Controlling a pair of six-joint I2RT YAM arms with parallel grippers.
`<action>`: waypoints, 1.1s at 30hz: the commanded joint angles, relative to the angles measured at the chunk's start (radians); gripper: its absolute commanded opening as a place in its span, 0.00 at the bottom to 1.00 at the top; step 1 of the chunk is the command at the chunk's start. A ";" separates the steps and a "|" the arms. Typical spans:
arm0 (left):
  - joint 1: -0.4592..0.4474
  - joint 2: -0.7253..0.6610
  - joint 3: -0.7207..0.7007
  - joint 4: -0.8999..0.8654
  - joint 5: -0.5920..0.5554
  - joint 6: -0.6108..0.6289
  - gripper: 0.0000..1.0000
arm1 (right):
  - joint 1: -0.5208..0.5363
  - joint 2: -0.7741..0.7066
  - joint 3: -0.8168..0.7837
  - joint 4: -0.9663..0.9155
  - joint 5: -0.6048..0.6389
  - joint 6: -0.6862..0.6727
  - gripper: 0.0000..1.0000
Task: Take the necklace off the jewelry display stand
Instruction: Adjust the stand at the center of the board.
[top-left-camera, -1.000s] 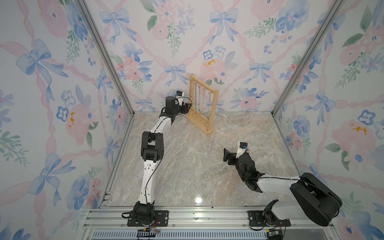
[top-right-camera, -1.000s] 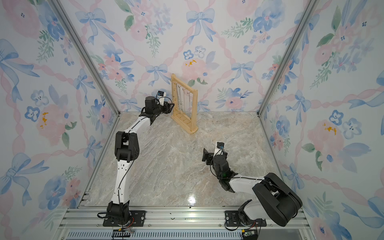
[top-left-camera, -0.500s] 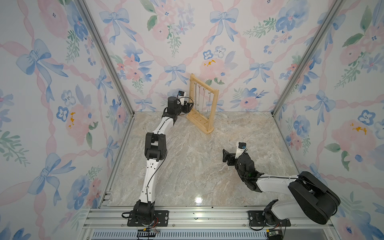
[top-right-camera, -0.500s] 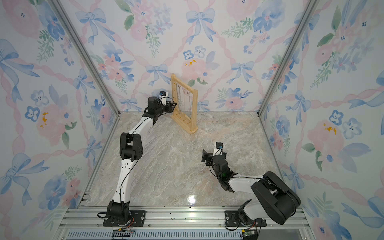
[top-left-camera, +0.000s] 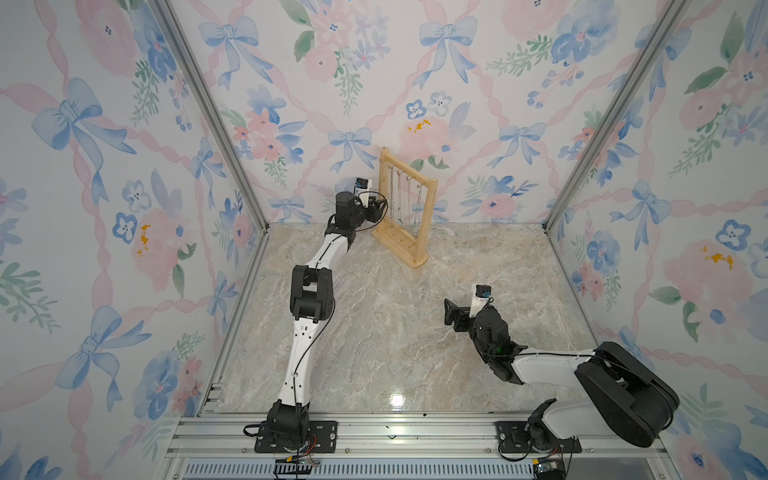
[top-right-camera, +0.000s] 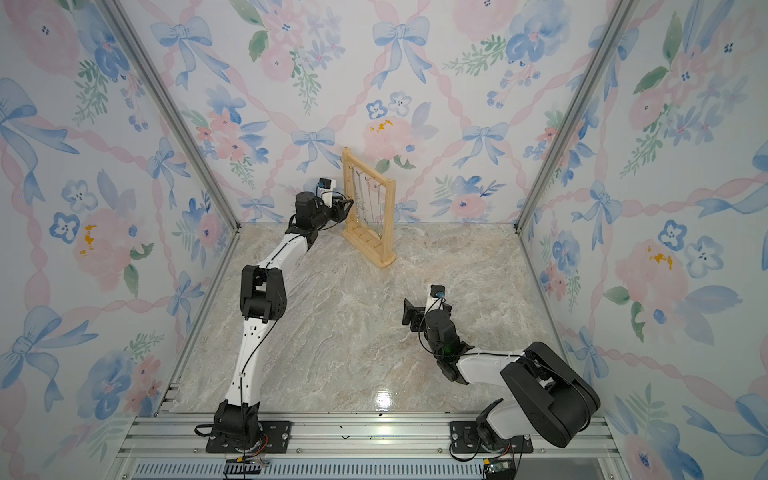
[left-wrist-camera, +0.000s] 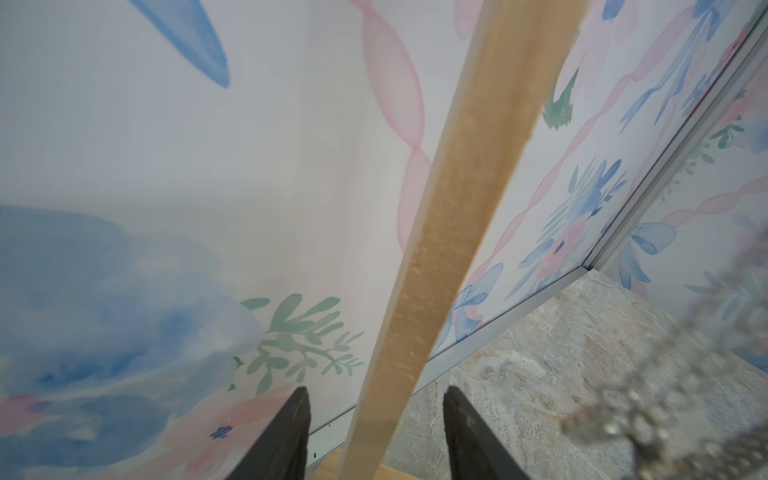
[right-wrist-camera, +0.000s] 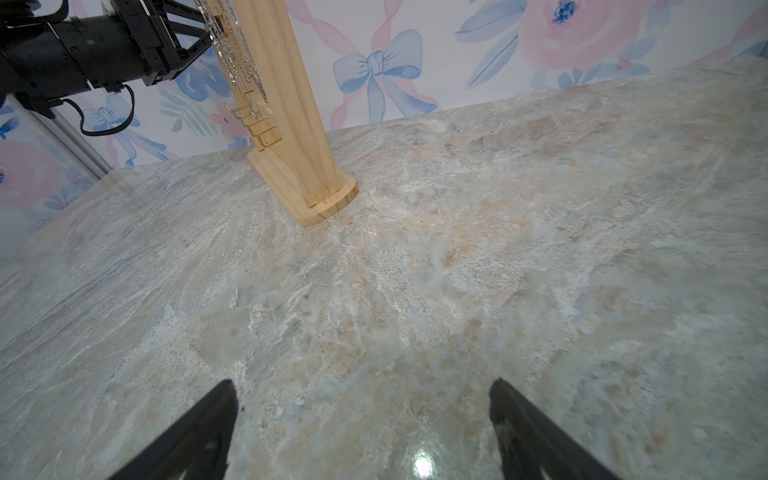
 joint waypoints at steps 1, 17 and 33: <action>-0.010 0.041 0.026 0.054 0.007 -0.020 0.52 | 0.008 0.012 0.015 0.023 -0.011 -0.023 0.95; -0.028 0.041 0.023 0.079 0.020 0.004 0.40 | 0.015 0.011 0.018 0.025 -0.014 -0.033 0.95; -0.043 0.012 -0.017 0.079 0.025 0.031 0.27 | 0.017 0.010 0.020 0.018 -0.015 -0.038 0.95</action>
